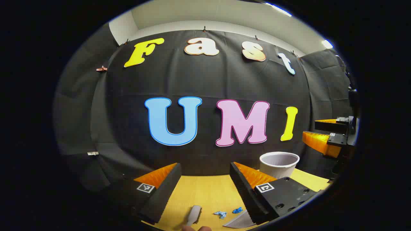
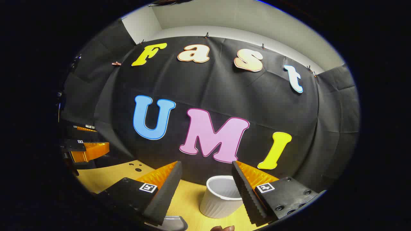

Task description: Pick up the small broom and dustpan from the desktop, sweep the trash into the dustpan with the broom, and then empty the trash into the garbage bin.

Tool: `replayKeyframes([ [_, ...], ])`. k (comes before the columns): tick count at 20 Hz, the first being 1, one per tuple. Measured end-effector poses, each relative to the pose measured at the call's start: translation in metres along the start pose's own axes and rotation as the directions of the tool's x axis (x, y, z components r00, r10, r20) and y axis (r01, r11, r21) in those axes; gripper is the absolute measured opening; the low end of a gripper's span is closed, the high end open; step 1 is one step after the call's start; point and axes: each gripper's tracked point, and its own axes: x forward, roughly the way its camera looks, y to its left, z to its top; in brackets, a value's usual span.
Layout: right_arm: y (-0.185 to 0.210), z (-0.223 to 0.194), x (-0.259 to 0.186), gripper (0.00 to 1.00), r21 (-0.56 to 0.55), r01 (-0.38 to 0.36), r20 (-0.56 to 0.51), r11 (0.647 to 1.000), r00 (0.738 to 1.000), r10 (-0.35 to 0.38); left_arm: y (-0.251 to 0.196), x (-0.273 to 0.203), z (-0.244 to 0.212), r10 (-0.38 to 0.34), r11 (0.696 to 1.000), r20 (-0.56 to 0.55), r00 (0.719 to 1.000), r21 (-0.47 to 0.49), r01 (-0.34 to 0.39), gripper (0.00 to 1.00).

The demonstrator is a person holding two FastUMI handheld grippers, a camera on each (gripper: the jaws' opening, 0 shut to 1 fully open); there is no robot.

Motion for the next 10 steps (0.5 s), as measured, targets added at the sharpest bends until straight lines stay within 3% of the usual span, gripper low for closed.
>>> replayKeyframes([
  [10,0.0029,-0.0018,-0.0009,0.96,0.024,-0.018,-0.018,1.000,1.000,0.018,-0.0081,0.0012,-0.0007,-0.016,1.000,-0.004,1.000,0.004,0.016,0.98],
])
